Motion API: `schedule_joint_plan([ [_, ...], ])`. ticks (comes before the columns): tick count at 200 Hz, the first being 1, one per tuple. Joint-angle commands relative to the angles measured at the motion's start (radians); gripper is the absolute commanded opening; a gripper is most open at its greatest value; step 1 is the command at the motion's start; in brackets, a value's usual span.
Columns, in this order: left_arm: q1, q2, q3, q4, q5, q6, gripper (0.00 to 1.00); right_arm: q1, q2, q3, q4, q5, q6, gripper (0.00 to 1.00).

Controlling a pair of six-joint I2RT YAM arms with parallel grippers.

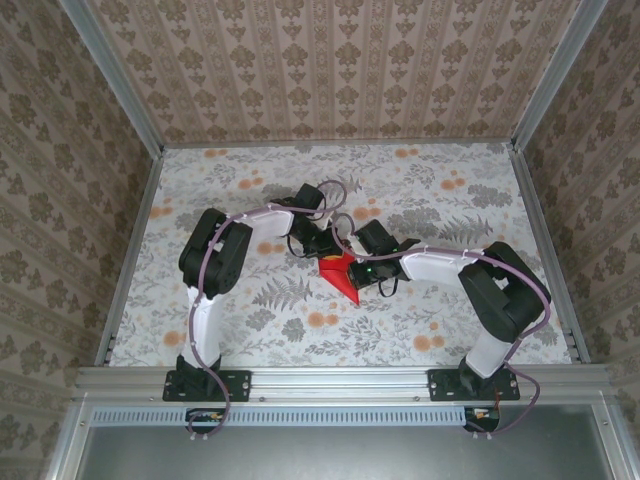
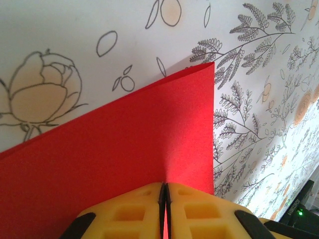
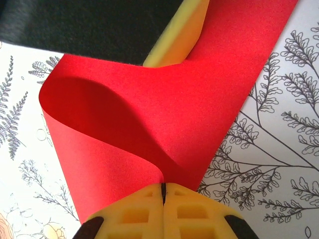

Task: Fold a paper plane with a square sheet of paper (fold left side to right side)
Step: Third fold the triangle at the center of the table.

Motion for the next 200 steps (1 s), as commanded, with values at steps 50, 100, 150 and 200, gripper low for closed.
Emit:
schedule_joint_plan([
  [50,-0.013,0.038,0.007,-0.026,-0.021,0.019,0.13,-0.006,0.022,0.039,-0.033,0.034,0.007,0.00],
  [100,-0.013,0.038,0.007,-0.025,-0.022,0.019,0.13,-0.005,0.031,0.043,-0.045,0.041,0.002,0.00],
  [150,-0.013,0.030,0.010,-0.026,-0.019,0.021,0.15,-0.006,0.056,0.047,-0.060,0.033,-0.006,0.00],
  [200,-0.003,-0.001,0.050,-0.065,-0.014,0.050,0.26,-0.004,0.080,0.049,-0.074,0.030,-0.012,0.00],
])
